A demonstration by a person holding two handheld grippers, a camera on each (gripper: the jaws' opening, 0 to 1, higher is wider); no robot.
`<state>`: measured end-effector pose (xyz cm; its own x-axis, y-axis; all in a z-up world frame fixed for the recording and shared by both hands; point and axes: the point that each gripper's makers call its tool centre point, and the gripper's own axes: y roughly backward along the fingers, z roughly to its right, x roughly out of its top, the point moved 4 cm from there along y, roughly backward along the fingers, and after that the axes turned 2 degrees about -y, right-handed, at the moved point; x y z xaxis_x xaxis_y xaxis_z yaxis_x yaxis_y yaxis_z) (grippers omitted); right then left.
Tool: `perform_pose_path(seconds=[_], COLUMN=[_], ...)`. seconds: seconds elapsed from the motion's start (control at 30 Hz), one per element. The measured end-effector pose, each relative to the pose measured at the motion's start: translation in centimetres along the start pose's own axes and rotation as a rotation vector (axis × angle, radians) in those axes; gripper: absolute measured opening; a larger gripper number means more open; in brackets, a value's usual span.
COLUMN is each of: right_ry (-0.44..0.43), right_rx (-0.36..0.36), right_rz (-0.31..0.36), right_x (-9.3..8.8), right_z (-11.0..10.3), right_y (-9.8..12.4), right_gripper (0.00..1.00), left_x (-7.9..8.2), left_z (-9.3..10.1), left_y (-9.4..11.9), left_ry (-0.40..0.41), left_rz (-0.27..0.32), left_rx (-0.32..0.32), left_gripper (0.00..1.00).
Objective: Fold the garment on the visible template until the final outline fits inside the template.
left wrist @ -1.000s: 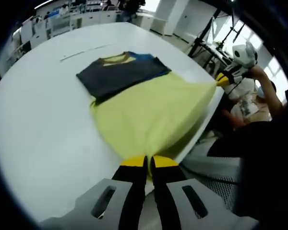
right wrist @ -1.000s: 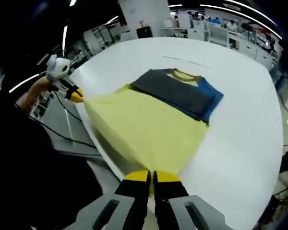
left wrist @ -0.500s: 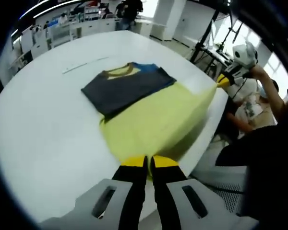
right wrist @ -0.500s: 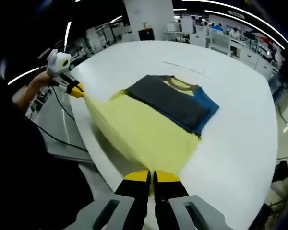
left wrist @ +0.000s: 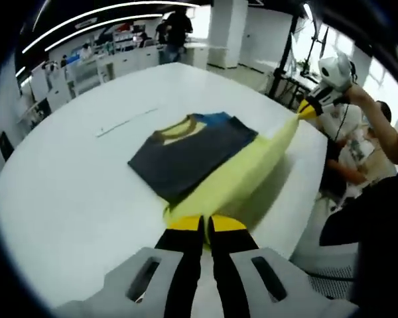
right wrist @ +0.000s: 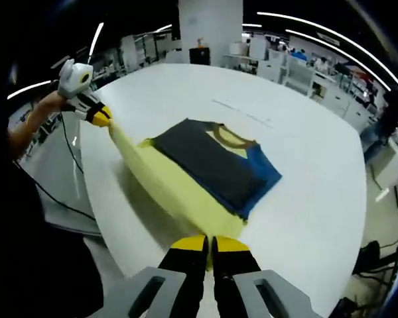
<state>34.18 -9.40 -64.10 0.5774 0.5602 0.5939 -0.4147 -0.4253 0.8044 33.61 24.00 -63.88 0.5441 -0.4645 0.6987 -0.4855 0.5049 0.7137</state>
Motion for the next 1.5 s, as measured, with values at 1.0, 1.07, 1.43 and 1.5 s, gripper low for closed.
perform_pose_path(seconds=[1.0,1.07,1.43,1.5], right_ry=[0.010,0.020,0.051,0.058], right_rx=[-0.215,-0.233,-0.329,-0.348], right_rz=[0.228,0.250,0.262,0.259], right_x=[8.6,9.2,10.8,11.0], right_z=[7.4,7.8,10.2,10.7], right_y=[-1.7,-2.0,-5.3,-6.0], right_gripper=[0.00,0.00,0.00,0.00], left_x=[7.8,8.0,8.9,9.0], left_z=[-6.4,-6.7,-9.5,-10.1], left_y=[-1.8,-2.0,-4.6,-5.1], left_ry=[0.046,0.051,0.067,0.076], left_rz=[0.254,0.261,0.278,0.280], left_rx=[0.173,0.182,0.223,0.227], left_gripper=[0.01,0.01,0.01,0.01])
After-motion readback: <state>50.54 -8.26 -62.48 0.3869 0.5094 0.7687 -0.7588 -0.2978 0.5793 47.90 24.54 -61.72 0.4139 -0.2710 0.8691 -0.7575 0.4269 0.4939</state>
